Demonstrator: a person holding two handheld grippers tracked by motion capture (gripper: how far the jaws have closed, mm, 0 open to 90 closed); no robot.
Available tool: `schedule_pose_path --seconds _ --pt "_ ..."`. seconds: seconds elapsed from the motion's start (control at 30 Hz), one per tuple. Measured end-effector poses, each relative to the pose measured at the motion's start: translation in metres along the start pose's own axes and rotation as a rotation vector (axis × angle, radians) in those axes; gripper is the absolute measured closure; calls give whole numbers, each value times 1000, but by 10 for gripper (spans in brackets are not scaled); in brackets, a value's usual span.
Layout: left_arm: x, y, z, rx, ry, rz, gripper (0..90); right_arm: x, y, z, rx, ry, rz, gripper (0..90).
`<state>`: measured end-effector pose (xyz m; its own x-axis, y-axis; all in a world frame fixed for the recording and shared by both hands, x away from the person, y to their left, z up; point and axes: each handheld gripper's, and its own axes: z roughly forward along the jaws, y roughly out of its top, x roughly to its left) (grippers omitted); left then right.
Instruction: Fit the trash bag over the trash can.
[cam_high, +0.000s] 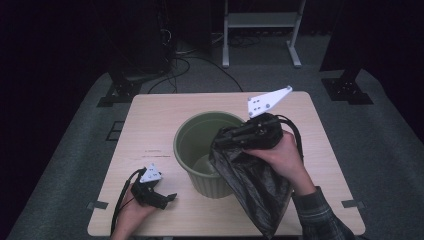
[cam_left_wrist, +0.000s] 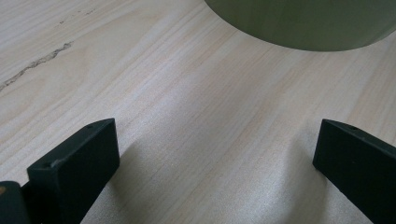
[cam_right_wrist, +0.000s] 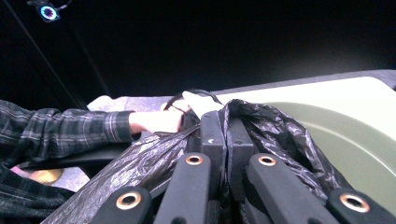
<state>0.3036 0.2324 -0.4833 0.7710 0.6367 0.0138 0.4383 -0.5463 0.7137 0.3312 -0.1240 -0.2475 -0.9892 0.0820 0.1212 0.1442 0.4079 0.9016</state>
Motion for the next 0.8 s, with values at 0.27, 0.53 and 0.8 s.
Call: schedule_pose_path --seconds 0.27,0.53,0.8 --pt "0 0 0 0 -1 1 0 -6 20 37 10 53 -6 885" --pt "0 0 0 0 -2 3 0 -8 34 71 10 108 -7 885" --pt "0 0 0 -1 -3 2 0 -13 45 97 0 159 1 885"
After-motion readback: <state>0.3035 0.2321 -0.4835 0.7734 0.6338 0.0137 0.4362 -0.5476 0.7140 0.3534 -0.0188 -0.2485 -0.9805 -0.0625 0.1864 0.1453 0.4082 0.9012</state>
